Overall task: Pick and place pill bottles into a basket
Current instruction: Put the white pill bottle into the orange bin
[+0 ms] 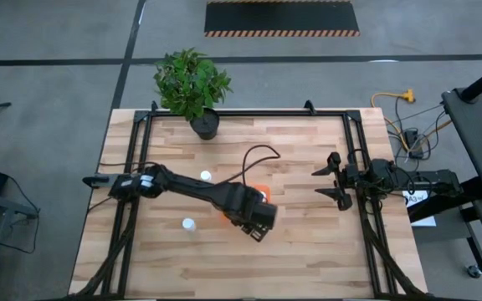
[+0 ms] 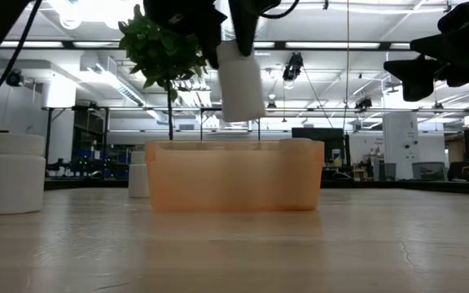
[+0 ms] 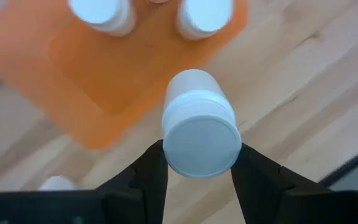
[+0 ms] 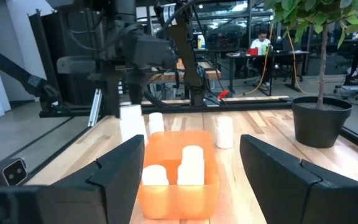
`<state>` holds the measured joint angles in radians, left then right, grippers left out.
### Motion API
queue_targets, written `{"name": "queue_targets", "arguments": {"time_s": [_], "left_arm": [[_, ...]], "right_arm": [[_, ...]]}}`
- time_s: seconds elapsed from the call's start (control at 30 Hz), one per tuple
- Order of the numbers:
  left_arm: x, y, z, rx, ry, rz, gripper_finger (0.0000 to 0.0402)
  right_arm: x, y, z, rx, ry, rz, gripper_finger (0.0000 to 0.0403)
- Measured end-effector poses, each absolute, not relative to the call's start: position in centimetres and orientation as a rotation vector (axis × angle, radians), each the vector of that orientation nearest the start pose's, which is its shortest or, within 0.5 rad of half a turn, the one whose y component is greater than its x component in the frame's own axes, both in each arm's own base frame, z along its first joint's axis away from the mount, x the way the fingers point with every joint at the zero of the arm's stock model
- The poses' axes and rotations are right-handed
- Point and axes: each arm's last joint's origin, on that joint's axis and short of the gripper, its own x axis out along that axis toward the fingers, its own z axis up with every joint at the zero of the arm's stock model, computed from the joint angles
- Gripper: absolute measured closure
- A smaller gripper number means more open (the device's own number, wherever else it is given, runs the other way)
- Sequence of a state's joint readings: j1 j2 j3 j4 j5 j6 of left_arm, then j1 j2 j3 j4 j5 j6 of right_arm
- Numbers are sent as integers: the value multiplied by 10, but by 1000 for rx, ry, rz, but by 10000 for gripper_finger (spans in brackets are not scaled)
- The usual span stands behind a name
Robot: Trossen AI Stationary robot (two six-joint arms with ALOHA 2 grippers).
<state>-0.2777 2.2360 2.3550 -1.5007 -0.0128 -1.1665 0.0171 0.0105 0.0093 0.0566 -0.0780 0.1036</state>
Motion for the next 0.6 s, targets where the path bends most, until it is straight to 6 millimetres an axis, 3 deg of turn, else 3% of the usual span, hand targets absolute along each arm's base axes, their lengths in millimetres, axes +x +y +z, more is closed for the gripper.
{"name": "queue_targets", "arguments": {"time_s": [0.6], "left_arm": [[421,-100,307,-627,1313,549,267]], "right_arm": [[98,4,171,102,-48,97,149]]}}
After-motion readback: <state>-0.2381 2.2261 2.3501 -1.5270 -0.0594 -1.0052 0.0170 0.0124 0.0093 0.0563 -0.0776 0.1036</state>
